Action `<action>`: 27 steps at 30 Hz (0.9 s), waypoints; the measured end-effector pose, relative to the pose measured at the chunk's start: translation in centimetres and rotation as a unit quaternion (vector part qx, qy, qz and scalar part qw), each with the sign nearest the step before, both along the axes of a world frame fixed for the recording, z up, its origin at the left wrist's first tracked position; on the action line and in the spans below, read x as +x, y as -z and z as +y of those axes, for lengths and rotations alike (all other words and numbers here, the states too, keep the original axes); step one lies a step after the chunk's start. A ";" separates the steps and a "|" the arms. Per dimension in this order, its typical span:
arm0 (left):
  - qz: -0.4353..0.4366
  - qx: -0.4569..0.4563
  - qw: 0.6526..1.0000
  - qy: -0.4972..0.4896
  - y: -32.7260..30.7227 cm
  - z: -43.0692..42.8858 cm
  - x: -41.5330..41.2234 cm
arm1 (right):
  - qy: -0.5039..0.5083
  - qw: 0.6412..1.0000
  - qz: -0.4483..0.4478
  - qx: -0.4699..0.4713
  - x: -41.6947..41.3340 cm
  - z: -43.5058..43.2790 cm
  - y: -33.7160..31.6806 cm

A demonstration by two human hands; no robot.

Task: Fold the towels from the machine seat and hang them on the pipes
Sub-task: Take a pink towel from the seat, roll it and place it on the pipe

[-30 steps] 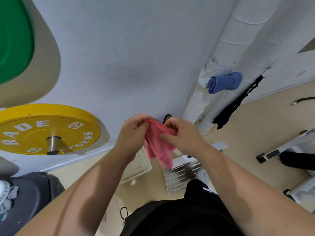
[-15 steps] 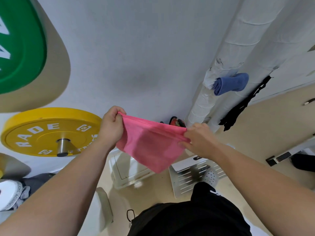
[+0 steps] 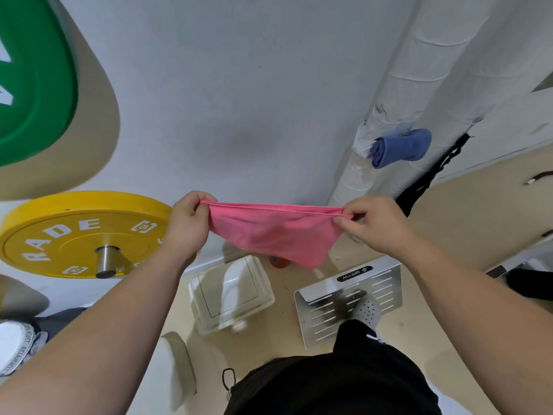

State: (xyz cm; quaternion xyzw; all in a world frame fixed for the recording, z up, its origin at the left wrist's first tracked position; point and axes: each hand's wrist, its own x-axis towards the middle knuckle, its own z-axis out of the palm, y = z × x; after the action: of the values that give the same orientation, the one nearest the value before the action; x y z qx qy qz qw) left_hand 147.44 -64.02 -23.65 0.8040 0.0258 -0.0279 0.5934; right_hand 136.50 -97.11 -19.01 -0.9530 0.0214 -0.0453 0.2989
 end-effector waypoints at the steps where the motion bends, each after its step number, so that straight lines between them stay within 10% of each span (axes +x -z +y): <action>1: 0.001 -0.007 1.000 0.005 -0.1 -0.1 0.0 | 0.031 0.998 0.022 0.054 0.0 0.0 -0.1; 8: 0.050 -0.033 0.998 0.010 -1.0 -0.7 -0.2 | 0.124 0.917 0.057 0.375 -0.7 -0.5 0.7; 18: 0.130 -0.081 0.988 -0.024 -1.2 -1.6 -1.5 | 0.203 0.812 0.097 0.538 -1.4 0.3 0.8; 27: 0.262 -0.154 0.952 -0.031 -0.2 -2.6 -5.9 | 0.358 0.858 -0.001 0.368 -2.1 3.7 4.2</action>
State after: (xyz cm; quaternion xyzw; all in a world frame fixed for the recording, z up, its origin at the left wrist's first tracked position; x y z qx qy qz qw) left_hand 141.56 -66.66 -23.40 0.6661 0.2009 -0.2226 0.6830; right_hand 134.43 -93.42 -23.23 -0.7001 0.3764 -0.1388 0.5907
